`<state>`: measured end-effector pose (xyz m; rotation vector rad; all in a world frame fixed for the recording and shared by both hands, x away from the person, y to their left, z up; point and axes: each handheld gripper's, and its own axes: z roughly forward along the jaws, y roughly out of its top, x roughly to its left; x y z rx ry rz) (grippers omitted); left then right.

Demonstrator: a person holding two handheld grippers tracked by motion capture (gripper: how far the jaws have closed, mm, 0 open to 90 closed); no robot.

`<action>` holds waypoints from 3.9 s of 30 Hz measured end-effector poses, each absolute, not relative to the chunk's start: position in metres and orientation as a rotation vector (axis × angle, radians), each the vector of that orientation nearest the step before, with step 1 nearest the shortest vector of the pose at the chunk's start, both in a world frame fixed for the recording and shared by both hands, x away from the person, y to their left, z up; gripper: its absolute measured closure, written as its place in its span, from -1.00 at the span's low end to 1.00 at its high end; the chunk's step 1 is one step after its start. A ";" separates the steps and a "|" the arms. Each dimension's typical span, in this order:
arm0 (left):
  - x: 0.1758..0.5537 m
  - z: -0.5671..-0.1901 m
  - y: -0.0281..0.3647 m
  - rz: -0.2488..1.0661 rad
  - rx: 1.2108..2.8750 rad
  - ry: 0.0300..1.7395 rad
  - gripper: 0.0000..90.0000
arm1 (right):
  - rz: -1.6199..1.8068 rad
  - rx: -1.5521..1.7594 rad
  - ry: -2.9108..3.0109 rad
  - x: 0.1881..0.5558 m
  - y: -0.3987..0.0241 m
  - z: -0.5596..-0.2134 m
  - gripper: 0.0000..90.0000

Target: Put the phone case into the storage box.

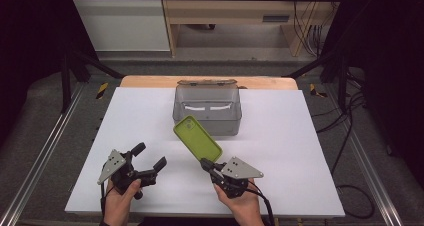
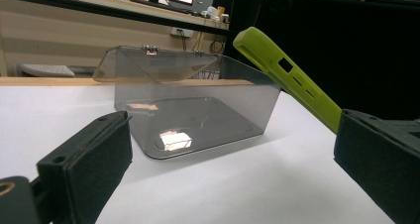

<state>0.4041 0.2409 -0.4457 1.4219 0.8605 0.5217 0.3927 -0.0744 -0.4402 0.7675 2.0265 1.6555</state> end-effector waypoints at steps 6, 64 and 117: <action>0.407 -0.434 0.234 0.525 1.423 0.840 -0.97 | 1.669 0.783 1.985 0.398 -0.077 -0.432 0.95; 0.423 -0.426 0.193 0.264 1.282 0.959 0.07 | 1.696 0.749 1.953 0.392 -0.033 -0.435 0.95; 0.416 -0.434 0.208 0.362 1.210 1.076 0.72 | 1.665 0.852 1.998 0.402 -0.037 -0.446 0.17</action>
